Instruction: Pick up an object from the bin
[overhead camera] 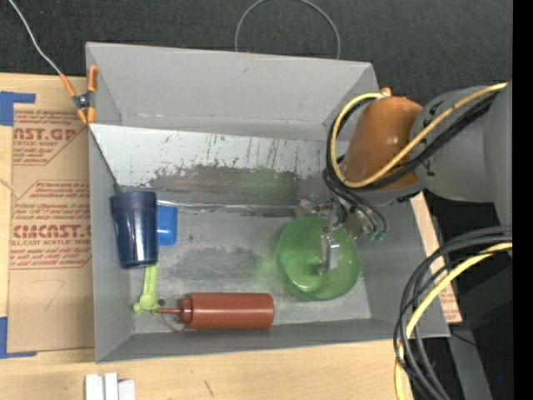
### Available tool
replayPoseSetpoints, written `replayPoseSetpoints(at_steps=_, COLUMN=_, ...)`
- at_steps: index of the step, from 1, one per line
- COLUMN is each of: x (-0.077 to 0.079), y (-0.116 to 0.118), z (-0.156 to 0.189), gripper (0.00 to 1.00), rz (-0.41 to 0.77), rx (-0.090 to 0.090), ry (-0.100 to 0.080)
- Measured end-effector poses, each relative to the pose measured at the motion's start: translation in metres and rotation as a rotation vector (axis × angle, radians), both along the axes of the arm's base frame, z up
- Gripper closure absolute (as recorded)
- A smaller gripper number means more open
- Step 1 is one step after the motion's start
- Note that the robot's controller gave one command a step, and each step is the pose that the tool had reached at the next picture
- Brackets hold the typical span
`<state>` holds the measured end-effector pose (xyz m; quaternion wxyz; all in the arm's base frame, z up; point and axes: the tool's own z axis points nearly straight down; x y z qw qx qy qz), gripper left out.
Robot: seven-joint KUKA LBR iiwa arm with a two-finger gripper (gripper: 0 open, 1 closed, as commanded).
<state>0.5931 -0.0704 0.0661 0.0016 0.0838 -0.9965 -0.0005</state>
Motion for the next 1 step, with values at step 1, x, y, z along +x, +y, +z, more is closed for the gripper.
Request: replayPoseSetpoints(at_steps=1, x=0.0008, y=0.0157, z=0.0038, gripper=0.00, rz=-0.170, rx=0.002, ry=-0.009)
